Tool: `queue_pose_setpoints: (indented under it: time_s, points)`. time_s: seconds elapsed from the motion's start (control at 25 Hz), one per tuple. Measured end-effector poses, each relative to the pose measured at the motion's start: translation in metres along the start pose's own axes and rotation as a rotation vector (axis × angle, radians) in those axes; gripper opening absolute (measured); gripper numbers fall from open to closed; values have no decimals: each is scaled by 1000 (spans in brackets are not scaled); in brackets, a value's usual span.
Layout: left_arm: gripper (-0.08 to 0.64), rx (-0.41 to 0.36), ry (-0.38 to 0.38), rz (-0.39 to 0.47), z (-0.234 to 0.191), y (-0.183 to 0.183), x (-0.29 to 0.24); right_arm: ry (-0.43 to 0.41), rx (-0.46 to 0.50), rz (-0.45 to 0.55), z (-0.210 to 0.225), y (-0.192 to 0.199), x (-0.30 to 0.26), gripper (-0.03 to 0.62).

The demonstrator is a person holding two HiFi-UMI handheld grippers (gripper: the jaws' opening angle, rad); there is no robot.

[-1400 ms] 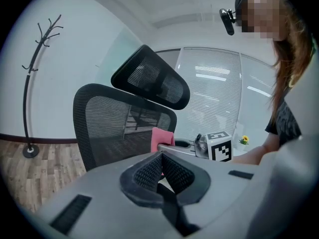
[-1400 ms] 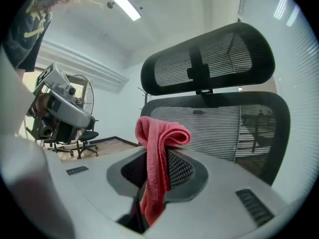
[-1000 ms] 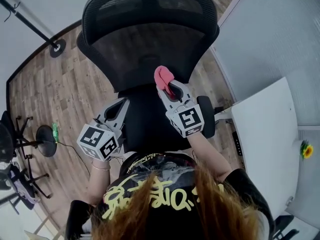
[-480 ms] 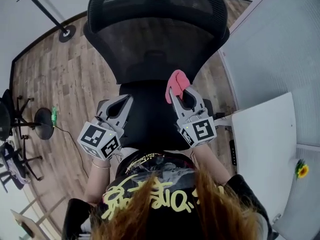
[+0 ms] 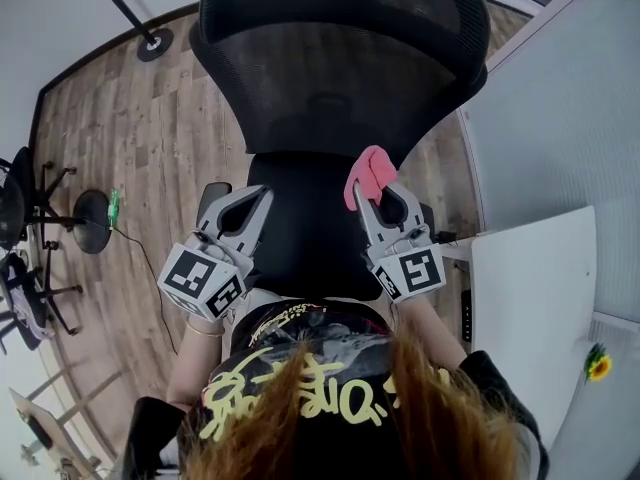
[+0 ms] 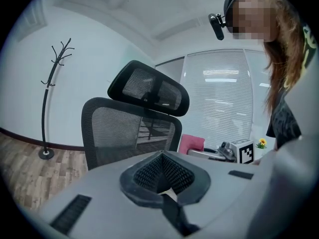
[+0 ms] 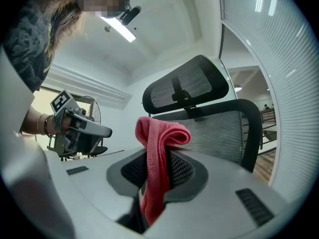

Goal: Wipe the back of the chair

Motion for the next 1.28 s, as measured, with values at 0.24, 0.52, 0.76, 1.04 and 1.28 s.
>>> queue_pose_setpoints:
  time_s: [0.24,0.52,0.76,1.04,1.28]
  points:
    - [-11,-3,3,1,-1,3,4,-8,-13,21,-7,-7,3,72]
    - [-11,3,1,10,0,3,5,-18,2,18,-10,-9,7,72]
    - [-11,11,-13,15,-2,3,9,-30,10,12,-13,-10,4,72]
    - [-11,17,-21,20,-2,6,12,-41,24,8,-15,-8,4,72]
    - [-11,23,-33,25,-3,7,13,-52,32,10,-16,-10,3,72]
Point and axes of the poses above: the fingertips, and each gripper's own axes: x backward along the fingers, z to its right, y out of its underside, the point moved 3 cm from there along x, backward along the fingers, and after that the axes turned 13 degrees about y, right-handed, at the moved point
